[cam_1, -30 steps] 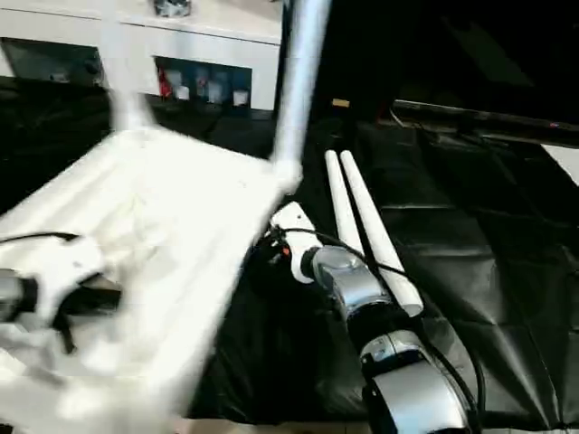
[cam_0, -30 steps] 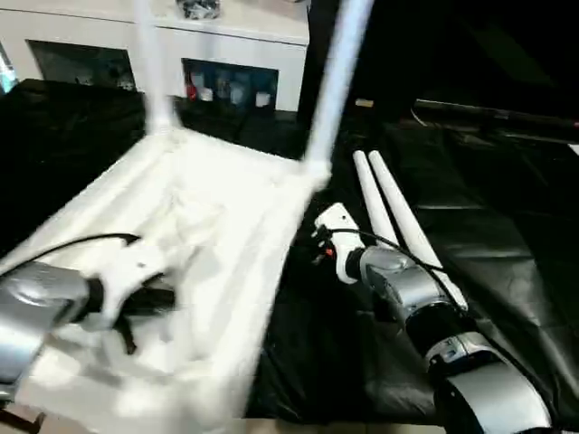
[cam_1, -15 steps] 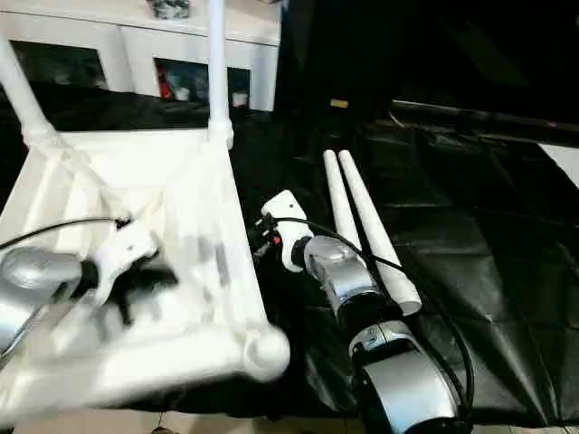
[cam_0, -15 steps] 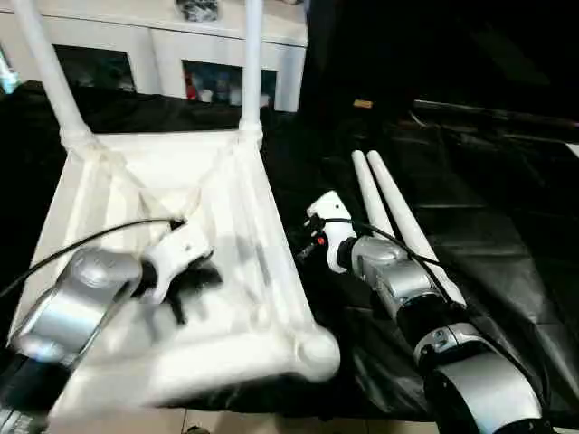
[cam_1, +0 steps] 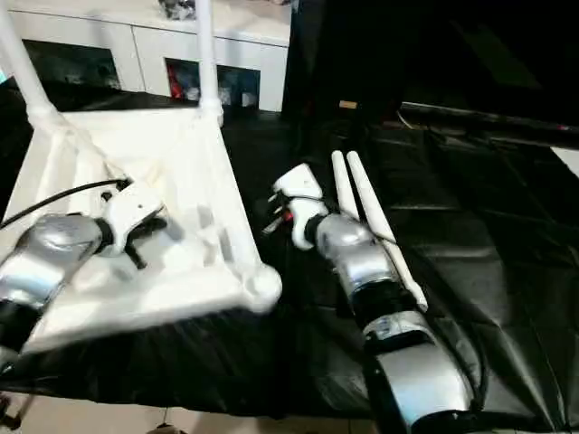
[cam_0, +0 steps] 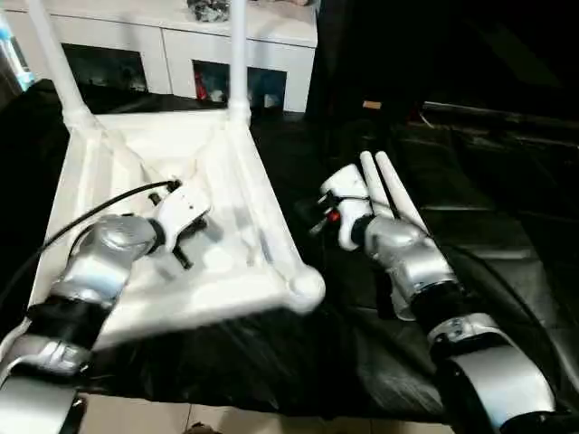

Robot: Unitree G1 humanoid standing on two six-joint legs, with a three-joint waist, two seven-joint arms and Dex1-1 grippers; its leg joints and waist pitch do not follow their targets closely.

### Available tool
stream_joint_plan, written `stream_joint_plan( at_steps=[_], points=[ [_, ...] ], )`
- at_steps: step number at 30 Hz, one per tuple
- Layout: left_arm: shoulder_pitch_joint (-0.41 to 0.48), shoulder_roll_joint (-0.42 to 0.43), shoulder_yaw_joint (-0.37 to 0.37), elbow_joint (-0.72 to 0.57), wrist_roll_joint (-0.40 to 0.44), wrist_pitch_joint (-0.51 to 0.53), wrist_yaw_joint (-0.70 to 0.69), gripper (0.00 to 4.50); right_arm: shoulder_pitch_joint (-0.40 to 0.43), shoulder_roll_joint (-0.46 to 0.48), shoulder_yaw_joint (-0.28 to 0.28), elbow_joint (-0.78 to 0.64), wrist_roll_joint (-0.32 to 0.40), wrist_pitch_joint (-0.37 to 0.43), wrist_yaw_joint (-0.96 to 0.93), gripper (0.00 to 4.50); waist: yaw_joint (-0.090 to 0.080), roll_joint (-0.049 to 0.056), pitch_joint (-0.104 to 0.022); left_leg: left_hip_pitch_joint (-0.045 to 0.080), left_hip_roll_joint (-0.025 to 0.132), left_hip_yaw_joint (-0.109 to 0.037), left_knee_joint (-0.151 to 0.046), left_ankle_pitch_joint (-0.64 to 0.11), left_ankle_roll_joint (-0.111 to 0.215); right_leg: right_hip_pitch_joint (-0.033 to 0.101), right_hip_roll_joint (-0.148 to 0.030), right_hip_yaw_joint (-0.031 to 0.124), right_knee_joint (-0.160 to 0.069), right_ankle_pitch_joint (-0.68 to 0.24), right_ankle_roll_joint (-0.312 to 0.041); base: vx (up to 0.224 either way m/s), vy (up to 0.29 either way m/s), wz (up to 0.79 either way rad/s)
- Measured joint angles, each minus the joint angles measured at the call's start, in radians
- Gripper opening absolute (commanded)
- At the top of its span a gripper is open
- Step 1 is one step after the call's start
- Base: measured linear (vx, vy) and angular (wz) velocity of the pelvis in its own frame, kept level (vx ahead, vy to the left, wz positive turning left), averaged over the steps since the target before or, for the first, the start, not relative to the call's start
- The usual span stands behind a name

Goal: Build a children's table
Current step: Rotate table base, then pick table leg

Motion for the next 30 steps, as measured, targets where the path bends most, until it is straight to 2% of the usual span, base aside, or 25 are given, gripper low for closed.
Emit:
stream_joint_plan(
  at_steps=[4,6,9,11,12,14,16,19,24,26,30],
  points=[
    [-0.001,-0.002,0.000,0.019,0.014,-0.033,0.016,0.00,0.042,-0.035,-0.031,-0.070,0.006,0.082,-0.091,0.05,0.000,0.004,0.002,0.000,0.000,0.000,0.000,0.001,-0.001,0.000,0.000,0.000,0.000,0.000,0.000,0.000,0.000,0.00],
    [0.019,0.000,0.015,-0.017,0.005,-0.022,0.012,0.00,0.067,-0.043,-0.042,-0.132,0.008,0.139,-0.115,0.05,-0.001,0.004,0.002,0.000,0.000,0.000,-0.001,0.001,-0.001,-0.001,0.000,0.000,-0.001,0.000,0.000,0.000,0.000,0.00],
    [0.068,-0.004,0.085,-0.144,-0.058,0.008,-0.001,0.00,0.142,-0.074,-0.060,-0.283,0.030,0.223,-0.088,0.05,0.000,0.004,0.002,-0.001,0.000,0.001,-0.001,0.001,-0.001,0.000,0.000,0.000,-0.002,-0.001,0.001,0.000,0.000,0.00],
    [0.090,-0.005,0.136,-0.236,-0.119,0.057,-0.019,0.00,0.178,-0.074,-0.084,-0.369,0.051,0.278,-0.097,0.21,0.000,0.004,0.002,-0.001,0.000,0.001,-0.001,0.001,-0.001,0.000,0.000,0.000,-0.002,-0.001,0.001,0.000,0.000,0.00],
    [0.102,-0.010,0.152,-0.280,-0.143,0.076,-0.024,0.41,0.189,-0.073,-0.091,-0.401,0.056,0.300,-0.106,0.39,0.000,0.004,0.002,-0.001,0.000,0.001,-0.001,0.001,-0.001,0.000,0.000,0.000,-0.003,-0.001,0.001,0.000,0.000,0.00],
    [0.140,-0.039,0.186,-0.387,-0.205,0.118,-0.028,0.41,0.226,-0.079,-0.096,-0.500,0.062,0.363,-0.133,0.49,0.001,0.004,0.002,0.000,0.000,0.002,-0.001,0.001,-0.001,0.001,0.000,0.000,-0.003,-0.001,0.001,0.000,0.000,0.00],
    [0.179,-0.075,0.202,-0.468,-0.254,0.164,-0.027,0.66,0.252,-0.082,-0.097,-0.579,0.062,0.437,-0.172,0.70,0.001,0.004,0.002,0.000,0.000,0.002,-0.001,0.001,-0.001,0.000,0.000,0.001,-0.003,-0.001,0.001,0.000,0.000,0.00],
    [0.233,-0.140,0.201,-0.573,-0.303,0.212,-0.016,0.86,0.282,-0.083,-0.115,-0.668,0.050,0.552,-0.240,0.83,0.000,0.004,0.002,0.000,0.000,0.002,-0.001,0.001,-0.001,0.000,0.000,0.001,-0.003,-0.004,0.005,0.000,0.000,0.00],
    [0.252,-0.166,0.192,-0.642,-0.335,0.229,-0.013,1.32,0.291,-0.097,-0.144,-0.730,0.038,0.634,-0.295,1.27,-0.005,0.006,0.003,0.000,0.000,0.001,-0.002,0.001,-0.001,-0.001,0.001,0.001,-0.003,-0.005,0.008,0.000,0.000,0.00],
    [0.264,-0.169,0.173,-0.665,-0.340,0.239,-0.020,1.47,0.298,-0.102,-0.158,-0.761,0.042,0.667,-0.309,1.53,-0.008,0.008,0.003,0.000,0.000,0.001,-0.002,0.001,-0.001,-0.001,0.001,0.001,-0.003,-0.004,0.008,0.000,0.000,0.00],
    [0.272,-0.180,0.132,-0.684,-0.342,0.267,-0.036,1.74,0.313,-0.107,-0.174,-0.823,0.056,0.746,-0.328,1.76,-0.010,0.010,0.004,0.000,0.000,0.001,-0.001,0.001,-0.001,-0.001,0.001,0.001,-0.003,-0.004,0.008,0.000,0.000,0.00]
  ],
)
